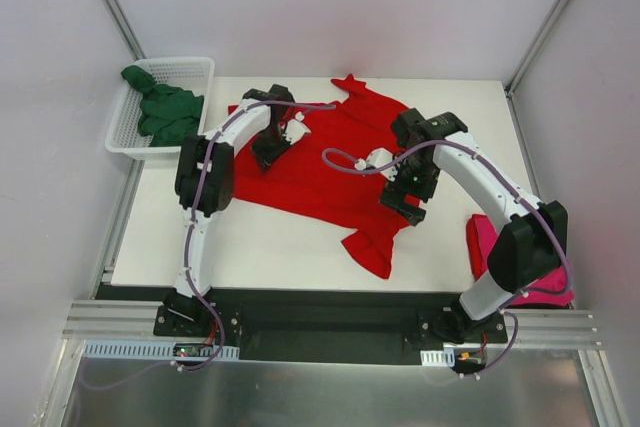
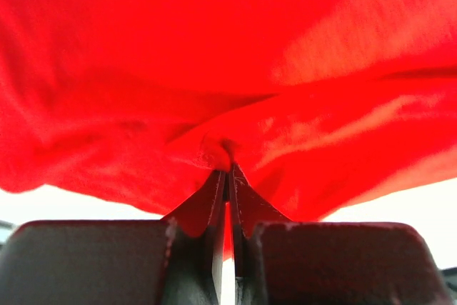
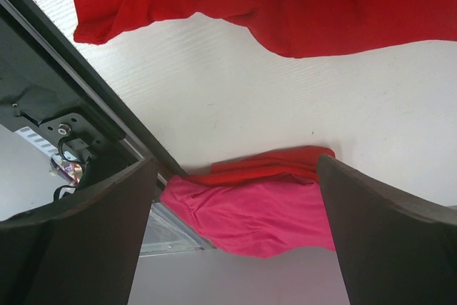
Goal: Fold and stack the t-shirts
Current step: Flatten out the tshirt
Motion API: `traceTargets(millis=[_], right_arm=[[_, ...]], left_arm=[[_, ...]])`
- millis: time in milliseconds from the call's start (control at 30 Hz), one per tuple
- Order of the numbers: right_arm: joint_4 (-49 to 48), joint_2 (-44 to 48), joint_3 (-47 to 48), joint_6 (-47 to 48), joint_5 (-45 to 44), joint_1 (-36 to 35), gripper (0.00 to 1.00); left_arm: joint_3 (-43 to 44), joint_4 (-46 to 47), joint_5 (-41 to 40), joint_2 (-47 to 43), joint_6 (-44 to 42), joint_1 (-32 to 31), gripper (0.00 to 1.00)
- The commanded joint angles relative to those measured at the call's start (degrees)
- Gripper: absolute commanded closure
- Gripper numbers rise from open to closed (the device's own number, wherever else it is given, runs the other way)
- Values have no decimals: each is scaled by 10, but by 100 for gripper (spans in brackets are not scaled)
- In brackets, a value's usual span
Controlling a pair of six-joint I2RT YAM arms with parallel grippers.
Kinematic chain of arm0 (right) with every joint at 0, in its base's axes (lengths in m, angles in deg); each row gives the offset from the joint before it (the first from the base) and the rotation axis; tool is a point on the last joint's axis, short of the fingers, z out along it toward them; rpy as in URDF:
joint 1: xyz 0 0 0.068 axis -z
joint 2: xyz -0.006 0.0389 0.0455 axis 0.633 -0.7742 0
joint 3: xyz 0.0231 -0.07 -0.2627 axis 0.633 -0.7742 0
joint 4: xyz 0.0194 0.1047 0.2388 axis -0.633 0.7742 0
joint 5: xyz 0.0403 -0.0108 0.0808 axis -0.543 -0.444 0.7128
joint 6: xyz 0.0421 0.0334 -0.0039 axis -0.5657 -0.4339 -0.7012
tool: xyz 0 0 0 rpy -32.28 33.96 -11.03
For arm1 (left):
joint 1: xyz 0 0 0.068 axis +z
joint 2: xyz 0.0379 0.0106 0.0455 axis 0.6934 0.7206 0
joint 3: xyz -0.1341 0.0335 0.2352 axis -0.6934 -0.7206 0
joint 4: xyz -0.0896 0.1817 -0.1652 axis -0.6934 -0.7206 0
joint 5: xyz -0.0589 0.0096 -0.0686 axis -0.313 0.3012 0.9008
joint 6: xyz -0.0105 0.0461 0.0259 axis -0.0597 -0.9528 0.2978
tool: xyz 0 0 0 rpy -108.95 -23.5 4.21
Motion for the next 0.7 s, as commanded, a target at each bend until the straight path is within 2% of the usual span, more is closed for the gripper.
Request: traceTargets(millis=[0,267,367,467,533,667], right_arm=[[18,11,-10,8,-7,1,2],[7,5,-22,15,-24,1,2],[1,-5,-20,15,-31,1,2],[-2,-14,-11,15,-42,1,2],[-3,-15,-6,16,-45,1,2],[-3,-19,2,19,-48,1,2]], left_arm=[[-34,-27,-20,-115,12,-11,100],[-146,-66,-72,-269,-1,-25,100],[-174,-114,-53,-297,14,-25,100],[-221,-147,1,-330,47,-29,100],[-271,-165,33,-353,69,-40,100],[-358,-180,43,-422,86,-70,100]])
